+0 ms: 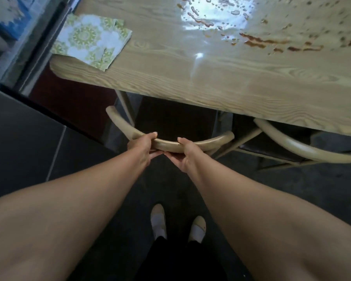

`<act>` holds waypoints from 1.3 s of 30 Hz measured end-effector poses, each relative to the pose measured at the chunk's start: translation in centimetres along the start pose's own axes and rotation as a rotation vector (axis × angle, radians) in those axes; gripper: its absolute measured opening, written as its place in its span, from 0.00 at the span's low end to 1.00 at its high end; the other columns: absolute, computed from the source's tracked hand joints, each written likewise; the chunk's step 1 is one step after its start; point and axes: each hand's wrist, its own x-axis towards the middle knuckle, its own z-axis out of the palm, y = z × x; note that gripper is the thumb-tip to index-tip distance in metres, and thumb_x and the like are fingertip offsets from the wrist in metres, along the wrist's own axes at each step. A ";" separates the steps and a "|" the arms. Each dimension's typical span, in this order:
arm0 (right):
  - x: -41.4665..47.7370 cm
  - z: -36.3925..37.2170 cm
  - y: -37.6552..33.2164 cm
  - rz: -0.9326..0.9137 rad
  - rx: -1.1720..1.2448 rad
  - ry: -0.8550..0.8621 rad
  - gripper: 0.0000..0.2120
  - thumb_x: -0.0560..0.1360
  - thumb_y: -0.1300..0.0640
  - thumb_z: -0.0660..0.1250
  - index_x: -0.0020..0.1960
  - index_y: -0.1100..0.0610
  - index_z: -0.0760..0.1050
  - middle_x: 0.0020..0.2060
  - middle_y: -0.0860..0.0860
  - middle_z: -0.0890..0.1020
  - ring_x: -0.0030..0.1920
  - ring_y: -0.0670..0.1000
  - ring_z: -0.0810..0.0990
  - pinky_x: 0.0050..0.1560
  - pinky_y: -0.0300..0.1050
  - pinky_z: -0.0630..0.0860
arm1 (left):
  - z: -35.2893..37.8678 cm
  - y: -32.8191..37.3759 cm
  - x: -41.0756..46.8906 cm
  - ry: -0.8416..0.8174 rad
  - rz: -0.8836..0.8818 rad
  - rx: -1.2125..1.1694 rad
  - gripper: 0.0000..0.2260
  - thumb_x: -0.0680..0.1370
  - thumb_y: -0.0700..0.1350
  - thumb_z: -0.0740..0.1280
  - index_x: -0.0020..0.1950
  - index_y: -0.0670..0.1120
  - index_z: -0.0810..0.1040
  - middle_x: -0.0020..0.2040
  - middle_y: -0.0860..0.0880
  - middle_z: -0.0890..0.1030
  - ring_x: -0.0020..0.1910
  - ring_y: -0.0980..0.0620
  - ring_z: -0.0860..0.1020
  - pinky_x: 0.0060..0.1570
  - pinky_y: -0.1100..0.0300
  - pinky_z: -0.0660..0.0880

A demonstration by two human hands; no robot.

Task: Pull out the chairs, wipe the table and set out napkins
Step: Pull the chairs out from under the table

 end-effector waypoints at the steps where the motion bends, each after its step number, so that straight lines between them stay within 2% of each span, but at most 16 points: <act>1: 0.3 0.5 -0.7 -0.010 0.003 -0.017 0.24 0.74 0.60 0.72 0.66 0.62 0.67 0.59 0.65 0.77 0.55 0.64 0.81 0.49 0.56 0.82 | 0.7 0.6 0.7 -0.019 0.001 0.004 0.23 0.73 0.40 0.73 0.65 0.38 0.71 0.50 0.39 0.80 0.44 0.41 0.82 0.34 0.49 0.83; 4: 1.8 2.0 -2.9 -0.051 -0.004 -0.057 0.23 0.75 0.60 0.70 0.66 0.63 0.66 0.61 0.65 0.76 0.57 0.64 0.80 0.48 0.53 0.82 | 2.8 2.5 2.7 -0.044 0.006 0.009 0.19 0.73 0.40 0.73 0.61 0.39 0.72 0.49 0.39 0.80 0.40 0.42 0.82 0.28 0.51 0.82; 7: 2.8 3.4 -5.2 -0.073 -0.028 -0.080 0.22 0.77 0.59 0.69 0.67 0.62 0.66 0.62 0.65 0.75 0.58 0.65 0.79 0.51 0.54 0.82 | 4.6 4.3 3.9 -0.071 0.024 0.016 0.20 0.74 0.40 0.71 0.65 0.39 0.71 0.47 0.40 0.79 0.37 0.43 0.80 0.26 0.51 0.81; 10: 3.6 3.9 -6.2 -0.074 -0.058 -0.081 0.21 0.78 0.60 0.66 0.68 0.63 0.65 0.64 0.65 0.73 0.61 0.65 0.77 0.55 0.57 0.79 | 5.7 5.1 4.4 -0.081 0.012 0.054 0.22 0.77 0.40 0.68 0.69 0.39 0.67 0.54 0.38 0.77 0.36 0.43 0.78 0.22 0.51 0.79; 14: 4.0 3.7 -5.9 -0.096 -0.107 -0.100 0.21 0.79 0.58 0.65 0.68 0.64 0.65 0.64 0.66 0.73 0.61 0.65 0.77 0.53 0.55 0.79 | 5.0 4.6 4.7 -0.125 0.040 0.090 0.21 0.76 0.43 0.70 0.66 0.39 0.69 0.55 0.39 0.78 0.39 0.44 0.79 0.37 0.50 0.83; 16: 4.0 3.8 -5.9 -0.068 -0.140 -0.085 0.21 0.79 0.55 0.66 0.67 0.64 0.66 0.63 0.64 0.75 0.60 0.64 0.78 0.50 0.54 0.80 | 4.4 4.6 4.6 -0.174 0.064 0.150 0.20 0.76 0.48 0.71 0.63 0.39 0.71 0.51 0.39 0.80 0.41 0.44 0.82 0.40 0.50 0.83; 19: 3.9 3.8 -6.0 -0.068 -0.313 -0.020 0.21 0.79 0.49 0.65 0.65 0.62 0.69 0.58 0.62 0.79 0.54 0.61 0.82 0.40 0.49 0.80 | 4.2 4.8 4.2 -0.185 0.036 0.201 0.22 0.78 0.55 0.66 0.63 0.39 0.71 0.48 0.38 0.82 0.40 0.41 0.84 0.35 0.51 0.82; 21: 4.1 3.9 -6.1 -0.125 -0.366 0.060 0.19 0.79 0.49 0.64 0.64 0.60 0.70 0.54 0.61 0.81 0.44 0.61 0.83 0.30 0.51 0.81 | 4.2 5.1 3.7 -0.170 0.003 0.197 0.23 0.80 0.56 0.61 0.66 0.40 0.68 0.49 0.37 0.81 0.38 0.40 0.83 0.31 0.51 0.81; 22: 4.2 4.0 -6.1 -0.140 -0.333 0.104 0.18 0.79 0.51 0.63 0.64 0.60 0.69 0.50 0.60 0.81 0.38 0.61 0.82 0.28 0.51 0.81 | 4.2 5.3 3.6 -0.164 -0.014 0.194 0.23 0.81 0.56 0.59 0.68 0.40 0.66 0.51 0.36 0.81 0.38 0.39 0.83 0.30 0.51 0.81; 24: 4.2 3.9 -6.3 -0.154 -0.265 0.151 0.17 0.80 0.52 0.63 0.65 0.60 0.68 0.46 0.60 0.80 0.32 0.61 0.79 0.34 0.51 0.83 | 4.3 5.8 3.6 -0.168 -0.049 0.195 0.23 0.82 0.53 0.58 0.72 0.40 0.63 0.56 0.33 0.79 0.41 0.39 0.83 0.31 0.51 0.81; 28: 5.0 3.5 -7.2 -0.244 -0.334 0.174 0.14 0.80 0.53 0.63 0.60 0.61 0.68 0.59 0.63 0.78 0.32 0.63 0.81 0.21 0.47 0.78 | 5.4 6.3 3.5 -0.185 -0.118 0.156 0.24 0.83 0.50 0.58 0.75 0.41 0.58 0.63 0.32 0.76 0.45 0.37 0.82 0.40 0.50 0.81; 32: 4.9 3.3 -7.8 -0.213 -0.297 0.142 0.19 0.80 0.54 0.63 0.67 0.62 0.66 0.63 0.61 0.76 0.36 0.61 0.81 0.35 0.51 0.82 | 6.1 6.3 3.0 -0.166 -0.085 0.149 0.24 0.83 0.51 0.58 0.75 0.41 0.59 0.66 0.35 0.74 0.51 0.33 0.81 0.40 0.49 0.80; 34: 4.4 3.1 -7.9 -0.168 -0.313 0.107 0.21 0.80 0.53 0.64 0.68 0.61 0.66 0.60 0.62 0.78 0.40 0.61 0.82 0.33 0.49 0.82 | 5.8 6.2 2.7 -0.172 -0.069 0.145 0.24 0.82 0.51 0.59 0.74 0.41 0.60 0.65 0.34 0.74 0.50 0.34 0.81 0.38 0.51 0.80; 36: 4.0 2.6 -7.8 -0.171 -0.406 0.075 0.21 0.80 0.51 0.63 0.67 0.63 0.67 0.51 0.63 0.81 0.40 0.60 0.83 0.23 0.46 0.80 | 5.4 6.0 2.7 -0.179 -0.045 0.187 0.25 0.82 0.53 0.59 0.73 0.41 0.60 0.63 0.34 0.76 0.51 0.35 0.82 0.39 0.51 0.80; 38: 3.6 2.1 -7.7 -0.190 -0.504 0.072 0.21 0.81 0.48 0.61 0.65 0.64 0.68 0.41 0.62 0.81 0.35 0.58 0.82 0.26 0.48 0.80 | 5.1 5.8 2.5 -0.203 -0.035 0.255 0.26 0.82 0.55 0.58 0.73 0.39 0.61 0.61 0.34 0.78 0.52 0.37 0.82 0.41 0.49 0.79; 39: 3.5 1.9 -7.7 -0.199 -0.540 0.077 0.21 0.81 0.48 0.60 0.65 0.64 0.68 0.41 0.62 0.81 0.33 0.57 0.81 0.28 0.50 0.80 | 4.9 5.9 2.4 -0.214 -0.037 0.284 0.26 0.82 0.56 0.57 0.73 0.39 0.62 0.60 0.33 0.78 0.53 0.37 0.82 0.42 0.49 0.79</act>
